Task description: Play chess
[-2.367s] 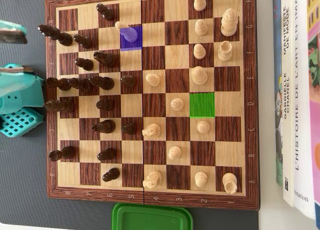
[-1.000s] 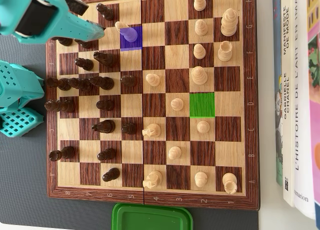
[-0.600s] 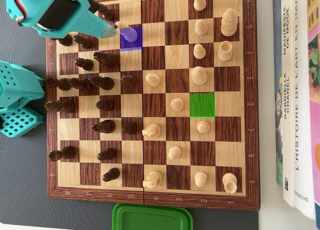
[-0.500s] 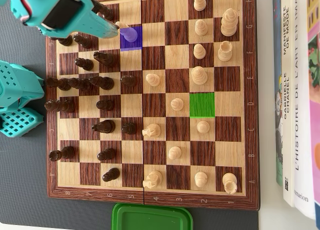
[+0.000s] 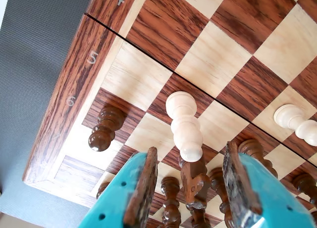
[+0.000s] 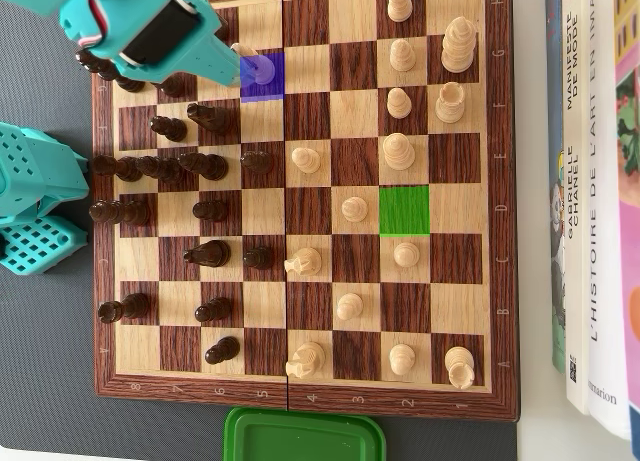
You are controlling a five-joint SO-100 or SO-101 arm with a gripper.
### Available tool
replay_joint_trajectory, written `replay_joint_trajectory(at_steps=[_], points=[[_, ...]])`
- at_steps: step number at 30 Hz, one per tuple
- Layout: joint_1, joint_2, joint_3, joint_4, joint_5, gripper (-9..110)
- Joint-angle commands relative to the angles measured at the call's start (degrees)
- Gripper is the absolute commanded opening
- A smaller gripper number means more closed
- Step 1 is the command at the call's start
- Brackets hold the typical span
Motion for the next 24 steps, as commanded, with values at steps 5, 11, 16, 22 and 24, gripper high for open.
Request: replay_joint_trajectory(at_steps=[5,11,16,22,24], points=[[0.70,-1.41,-2.99,-0.70,0.35,19],[0.79,-3.16,-2.99,-1.76,0.35,19],[0.70,-3.34,-2.99,-2.72,0.35,19],[0.79,-3.52,-2.90,-2.72,0.35,19],[0.79,-3.52,-2.81,-2.72,0.35,19]])
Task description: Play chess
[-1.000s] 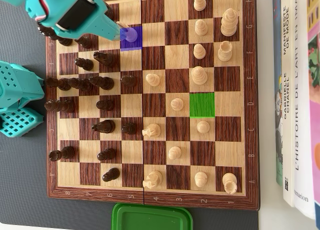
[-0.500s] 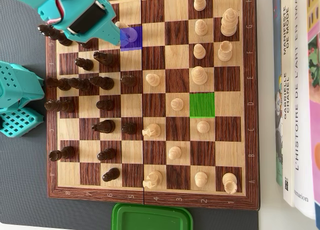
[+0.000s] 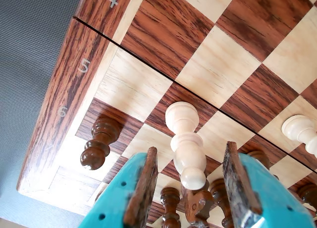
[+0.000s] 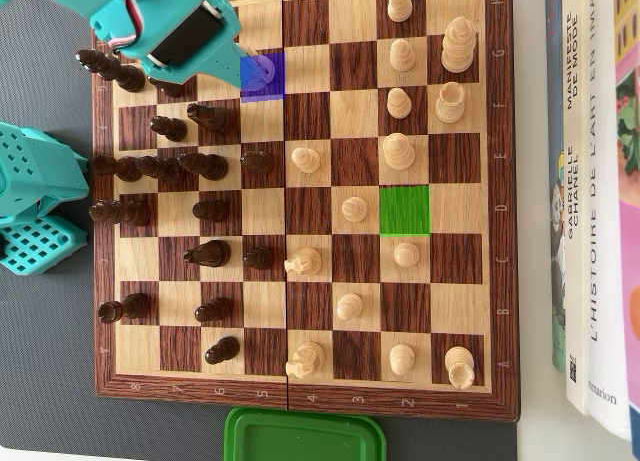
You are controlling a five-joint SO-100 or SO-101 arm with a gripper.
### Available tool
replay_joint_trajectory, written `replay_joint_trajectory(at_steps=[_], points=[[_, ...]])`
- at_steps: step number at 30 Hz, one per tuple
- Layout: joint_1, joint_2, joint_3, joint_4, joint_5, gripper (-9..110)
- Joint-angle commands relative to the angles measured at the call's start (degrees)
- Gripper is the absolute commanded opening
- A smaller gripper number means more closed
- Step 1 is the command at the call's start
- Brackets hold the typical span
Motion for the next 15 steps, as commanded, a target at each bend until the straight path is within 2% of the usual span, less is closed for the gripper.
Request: replay_joint_trajectory(at_steps=[1,15], points=[[0.79,0.26,-2.46,-0.53,0.35,19],[1.41,-1.93,-2.64,-2.02,0.18,19]])
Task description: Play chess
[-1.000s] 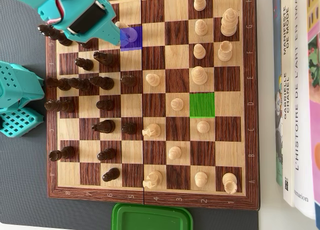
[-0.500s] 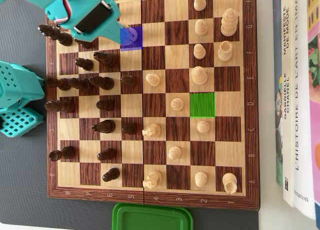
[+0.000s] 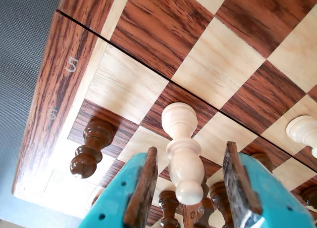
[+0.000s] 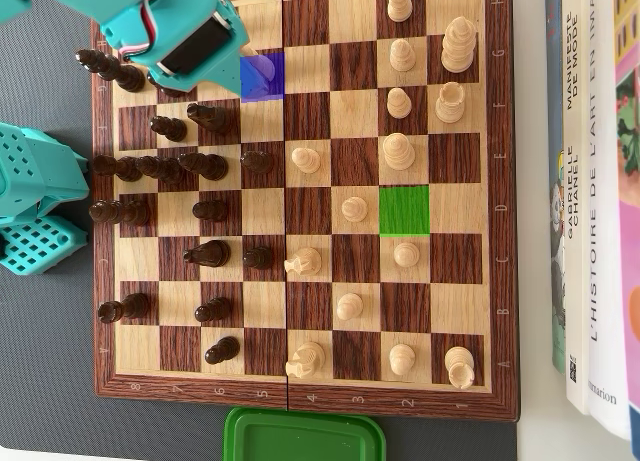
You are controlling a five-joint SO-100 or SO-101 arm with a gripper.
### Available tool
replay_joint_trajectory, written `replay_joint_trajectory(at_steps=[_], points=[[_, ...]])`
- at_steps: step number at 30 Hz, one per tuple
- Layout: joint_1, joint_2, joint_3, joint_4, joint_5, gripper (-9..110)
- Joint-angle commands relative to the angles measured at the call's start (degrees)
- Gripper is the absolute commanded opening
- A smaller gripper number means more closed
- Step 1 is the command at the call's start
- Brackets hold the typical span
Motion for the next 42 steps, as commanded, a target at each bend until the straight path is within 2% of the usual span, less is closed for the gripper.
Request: replay_joint_trajectory(at_steps=[1,30,37,42], points=[[0.53,0.26,-2.64,-1.67,0.00,19],[0.62,0.26,-1.93,-0.97,-0.18,19],[0.62,0.26,-1.93,-0.97,-0.26,9],[0.62,0.26,-1.93,-0.97,-0.35,7]])
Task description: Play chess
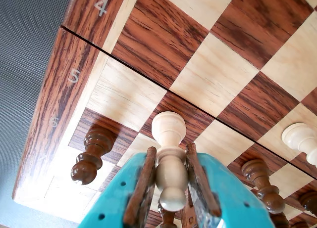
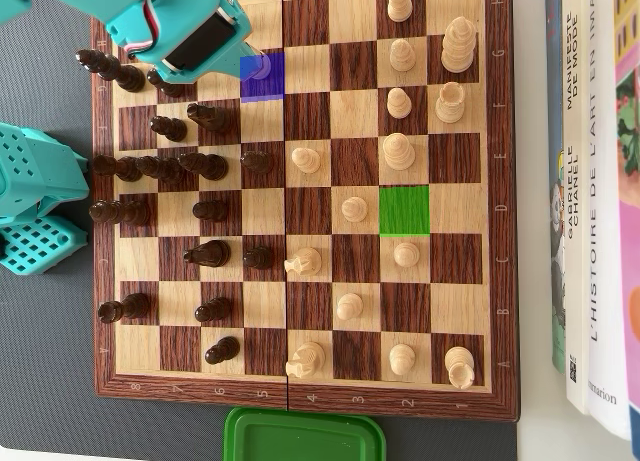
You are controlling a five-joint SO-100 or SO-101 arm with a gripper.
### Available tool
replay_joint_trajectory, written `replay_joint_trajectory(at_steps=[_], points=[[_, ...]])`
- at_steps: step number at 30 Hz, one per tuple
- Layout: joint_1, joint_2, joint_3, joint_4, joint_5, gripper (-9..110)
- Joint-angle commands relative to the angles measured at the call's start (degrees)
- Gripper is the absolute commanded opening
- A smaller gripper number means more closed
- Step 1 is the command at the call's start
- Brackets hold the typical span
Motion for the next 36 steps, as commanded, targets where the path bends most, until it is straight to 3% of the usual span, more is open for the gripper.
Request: replay_joint_trajectory(at_steps=[1,23,36], points=[[0.62,0.26,-1.93,0.18,-0.35,7],[0.70,7.38,-2.20,0.18,-0.35,5],[7.03,14.50,-2.02,0.00,-0.26,5]])
